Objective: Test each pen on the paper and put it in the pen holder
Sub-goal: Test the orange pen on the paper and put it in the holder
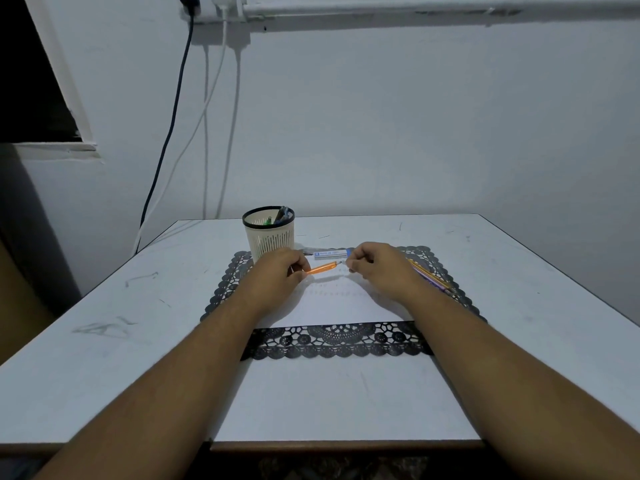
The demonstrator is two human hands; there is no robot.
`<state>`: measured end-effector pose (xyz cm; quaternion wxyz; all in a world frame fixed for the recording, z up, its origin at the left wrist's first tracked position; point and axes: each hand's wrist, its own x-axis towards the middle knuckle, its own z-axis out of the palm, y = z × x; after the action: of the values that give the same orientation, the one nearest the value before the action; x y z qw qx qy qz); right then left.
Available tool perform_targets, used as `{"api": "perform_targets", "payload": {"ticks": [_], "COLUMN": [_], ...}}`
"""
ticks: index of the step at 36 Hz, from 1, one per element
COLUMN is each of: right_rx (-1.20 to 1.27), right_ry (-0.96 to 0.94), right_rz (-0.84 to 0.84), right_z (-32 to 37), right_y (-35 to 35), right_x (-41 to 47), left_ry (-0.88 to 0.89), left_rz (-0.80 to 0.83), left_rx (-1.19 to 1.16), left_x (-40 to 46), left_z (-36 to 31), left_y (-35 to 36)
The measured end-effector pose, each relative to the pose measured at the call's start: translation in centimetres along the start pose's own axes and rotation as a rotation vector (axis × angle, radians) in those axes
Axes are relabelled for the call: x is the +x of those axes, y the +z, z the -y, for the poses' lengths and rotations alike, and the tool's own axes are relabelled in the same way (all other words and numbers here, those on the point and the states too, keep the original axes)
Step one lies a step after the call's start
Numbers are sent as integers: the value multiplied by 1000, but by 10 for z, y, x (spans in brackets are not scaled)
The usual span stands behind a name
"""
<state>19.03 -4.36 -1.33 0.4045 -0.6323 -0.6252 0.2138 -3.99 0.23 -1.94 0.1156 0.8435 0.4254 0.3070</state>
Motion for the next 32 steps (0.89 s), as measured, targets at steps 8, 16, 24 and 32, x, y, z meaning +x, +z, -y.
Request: {"api": "perform_targets", "payload": {"ticks": [8,16,24,32], "right_rx": [-15,-40,-122,-127], "right_ry": [-66,-76,-82,-69], "right_rz": [41,36,28,7], "right_z": [4,3,1,-1], "right_y": [0,-1,-4,-9], "right_x": [-2,0,0,2], "left_ry": [32,26,27,11], "left_rz": [19,7,10,4], "left_rx": [47,39,35,14], "left_x": [2,4,3,4], "left_z": [-1,0,0,-1], "left_y": [-1,0,1,-1]}}
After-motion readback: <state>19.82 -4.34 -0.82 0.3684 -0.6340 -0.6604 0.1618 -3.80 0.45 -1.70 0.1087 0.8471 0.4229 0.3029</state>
